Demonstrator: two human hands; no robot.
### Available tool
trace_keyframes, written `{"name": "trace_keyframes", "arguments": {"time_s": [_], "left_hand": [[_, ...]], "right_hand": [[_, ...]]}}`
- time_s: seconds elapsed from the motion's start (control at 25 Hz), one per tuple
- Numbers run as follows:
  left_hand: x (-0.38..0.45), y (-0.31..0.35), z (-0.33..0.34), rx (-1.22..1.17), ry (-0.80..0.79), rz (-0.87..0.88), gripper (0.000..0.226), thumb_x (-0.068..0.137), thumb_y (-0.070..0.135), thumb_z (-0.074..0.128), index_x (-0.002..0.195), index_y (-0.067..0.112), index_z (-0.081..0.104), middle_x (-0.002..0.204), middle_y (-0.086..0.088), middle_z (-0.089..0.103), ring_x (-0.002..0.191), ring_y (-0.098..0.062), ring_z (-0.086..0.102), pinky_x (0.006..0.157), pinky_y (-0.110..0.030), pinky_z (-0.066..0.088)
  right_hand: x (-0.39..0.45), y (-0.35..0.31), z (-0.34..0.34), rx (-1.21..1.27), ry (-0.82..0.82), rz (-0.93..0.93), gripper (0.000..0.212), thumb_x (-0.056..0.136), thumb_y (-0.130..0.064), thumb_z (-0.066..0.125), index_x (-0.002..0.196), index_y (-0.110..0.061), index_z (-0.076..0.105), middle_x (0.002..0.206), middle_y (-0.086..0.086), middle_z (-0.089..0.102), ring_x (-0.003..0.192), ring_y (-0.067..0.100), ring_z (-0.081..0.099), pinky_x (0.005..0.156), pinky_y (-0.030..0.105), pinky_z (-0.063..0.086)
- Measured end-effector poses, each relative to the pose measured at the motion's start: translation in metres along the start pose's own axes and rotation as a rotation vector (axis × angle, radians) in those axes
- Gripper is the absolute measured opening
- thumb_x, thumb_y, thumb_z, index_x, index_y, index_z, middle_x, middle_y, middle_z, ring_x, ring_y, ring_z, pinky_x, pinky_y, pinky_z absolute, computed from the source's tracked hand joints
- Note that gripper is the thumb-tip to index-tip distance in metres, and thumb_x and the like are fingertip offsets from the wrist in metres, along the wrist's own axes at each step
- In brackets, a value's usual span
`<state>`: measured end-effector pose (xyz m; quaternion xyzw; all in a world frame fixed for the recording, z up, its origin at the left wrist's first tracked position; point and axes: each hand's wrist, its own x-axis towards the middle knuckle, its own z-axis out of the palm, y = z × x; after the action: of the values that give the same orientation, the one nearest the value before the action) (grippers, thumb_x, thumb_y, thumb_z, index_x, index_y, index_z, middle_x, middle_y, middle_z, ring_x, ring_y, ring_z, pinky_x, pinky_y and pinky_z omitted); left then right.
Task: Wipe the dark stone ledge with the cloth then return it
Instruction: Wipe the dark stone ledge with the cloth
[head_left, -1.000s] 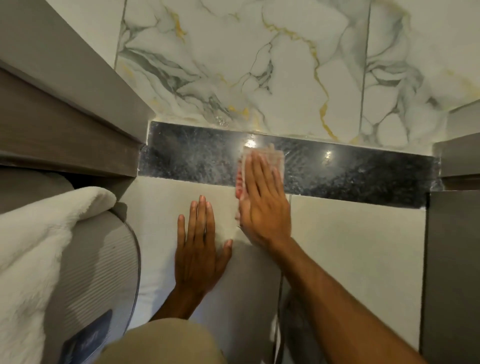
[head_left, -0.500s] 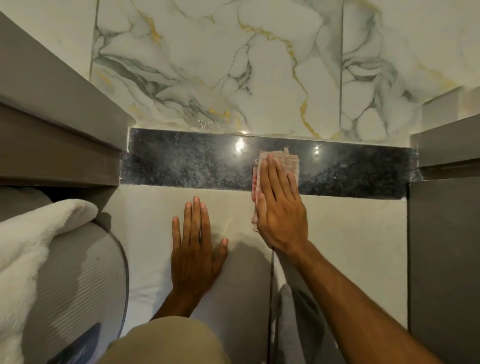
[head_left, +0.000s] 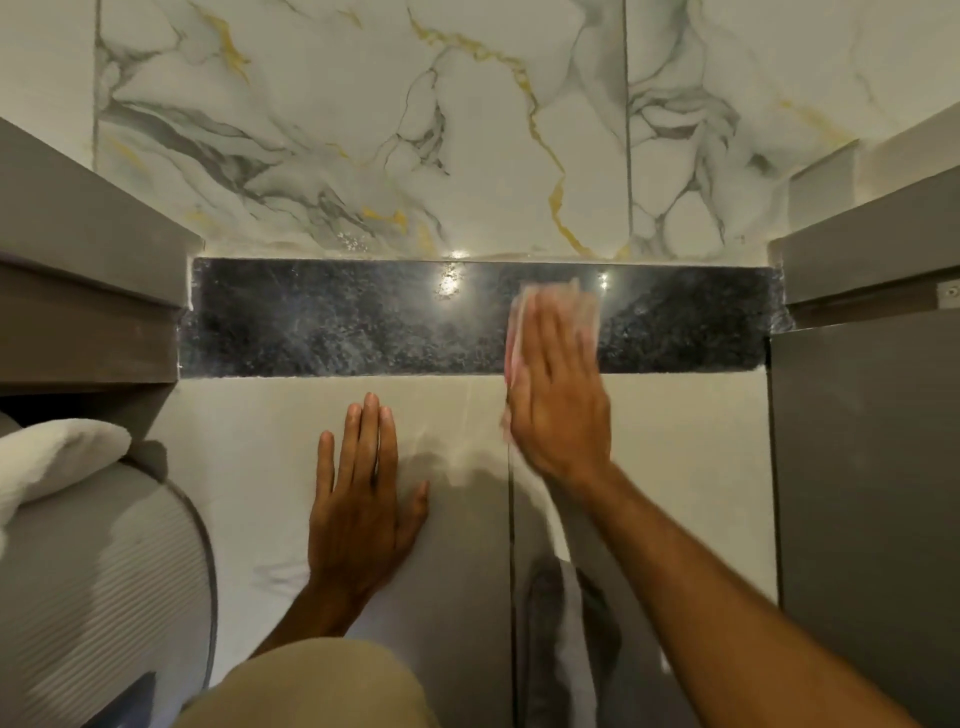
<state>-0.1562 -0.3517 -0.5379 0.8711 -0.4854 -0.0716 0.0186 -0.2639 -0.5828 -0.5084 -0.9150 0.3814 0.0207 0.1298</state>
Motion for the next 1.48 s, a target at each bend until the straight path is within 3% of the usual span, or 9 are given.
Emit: {"name": "trace_keyframes", "arguments": {"time_s": [0.16,0.28,0.4,0.6,0.84,1.04,1.16,1.32,1.48], "left_hand": [[0.007,-0.003,0.007,0.023,-0.029,0.112,0.086,0.106,0.059,0.035,0.169,0.001,0.027,0.178,-0.024,0.024,0.166,-0.04,0.022,0.139,-0.05,-0.004],[0.01,0.004,0.002,-0.005,-0.038,0.112,0.086,0.104,0.058,0.038,0.167,0.0,0.032,0.177,-0.025,0.027,0.165,-0.041,0.025,0.138,-0.049,-0.005],[0.013,0.009,0.0,-0.045,-0.063,0.139,0.085,0.104,0.057,0.038,0.168,0.001,0.031,0.178,-0.024,0.024,0.167,-0.037,0.016,0.138,-0.048,-0.007],[0.014,0.007,0.012,-0.072,-0.07,0.18,0.087,0.105,0.059,0.033,0.173,0.006,0.018,0.183,-0.018,0.01,0.171,-0.032,0.003,0.139,-0.049,-0.006],[0.017,0.009,-0.001,-0.079,-0.085,0.182,0.091,0.101,0.06,0.037,0.169,0.0,0.026,0.179,-0.024,0.019,0.166,-0.042,0.019,0.137,-0.054,-0.002],[0.013,0.004,0.009,-0.054,-0.078,0.171,0.091,0.103,0.063,0.034,0.172,0.005,0.018,0.181,-0.021,0.013,0.171,-0.032,0.0,0.139,-0.047,-0.011],[0.014,0.006,0.011,-0.045,-0.057,0.192,0.088,0.105,0.061,0.034,0.172,0.004,0.022,0.181,-0.022,0.016,0.17,-0.034,0.006,0.139,-0.051,-0.004],[0.013,0.01,0.002,-0.01,-0.017,0.185,0.079,0.109,0.054,0.034,0.168,0.002,0.032,0.178,-0.025,0.026,0.165,-0.042,0.026,0.134,-0.065,0.023],[0.011,0.007,0.004,-0.059,0.0,0.115,0.079,0.11,0.054,0.028,0.17,0.003,0.027,0.179,-0.023,0.022,0.167,-0.038,0.021,0.137,-0.059,0.014]], "right_hand": [[0.073,-0.045,0.013,0.0,0.09,0.028,0.07,0.114,-0.03,0.03,0.174,-0.005,0.002,0.185,0.015,-0.004,0.173,0.027,-0.002,0.142,0.049,0.009],[0.003,-0.032,0.015,-0.005,-0.018,-0.101,0.072,0.11,-0.029,0.033,0.174,-0.006,0.01,0.185,0.013,0.005,0.173,0.025,0.005,0.143,0.043,0.005],[-0.039,0.046,-0.01,-0.039,0.046,0.17,0.069,0.108,-0.025,0.03,0.173,-0.006,0.015,0.183,0.014,0.016,0.171,0.029,0.017,0.141,0.047,0.014],[0.052,0.103,-0.03,-0.056,0.144,0.519,0.067,0.117,-0.03,0.025,0.174,-0.003,0.003,0.185,0.015,0.002,0.173,0.028,0.003,0.142,0.05,0.01],[-0.056,0.039,-0.007,0.021,0.017,0.365,0.071,0.11,-0.03,0.025,0.175,-0.009,0.005,0.185,0.011,0.006,0.173,0.026,0.005,0.142,0.047,0.01],[0.038,0.078,-0.013,0.007,0.208,0.55,0.068,0.115,-0.036,0.021,0.174,-0.006,0.007,0.185,0.014,0.008,0.173,0.029,0.008,0.142,0.051,0.013],[0.021,0.031,0.004,-0.003,0.183,0.391,0.067,0.114,-0.033,0.019,0.175,-0.009,0.005,0.185,0.011,0.004,0.173,0.025,0.006,0.142,0.047,0.009],[-0.055,0.011,-0.001,0.001,-0.103,0.077,0.069,0.111,-0.031,0.02,0.175,-0.012,0.003,0.186,0.007,0.001,0.173,0.02,-0.002,0.141,0.05,0.014],[0.015,0.016,-0.005,0.001,0.059,0.222,0.067,0.114,-0.031,0.021,0.174,-0.008,0.004,0.185,0.013,0.004,0.173,0.027,0.006,0.14,0.054,0.017]]}}
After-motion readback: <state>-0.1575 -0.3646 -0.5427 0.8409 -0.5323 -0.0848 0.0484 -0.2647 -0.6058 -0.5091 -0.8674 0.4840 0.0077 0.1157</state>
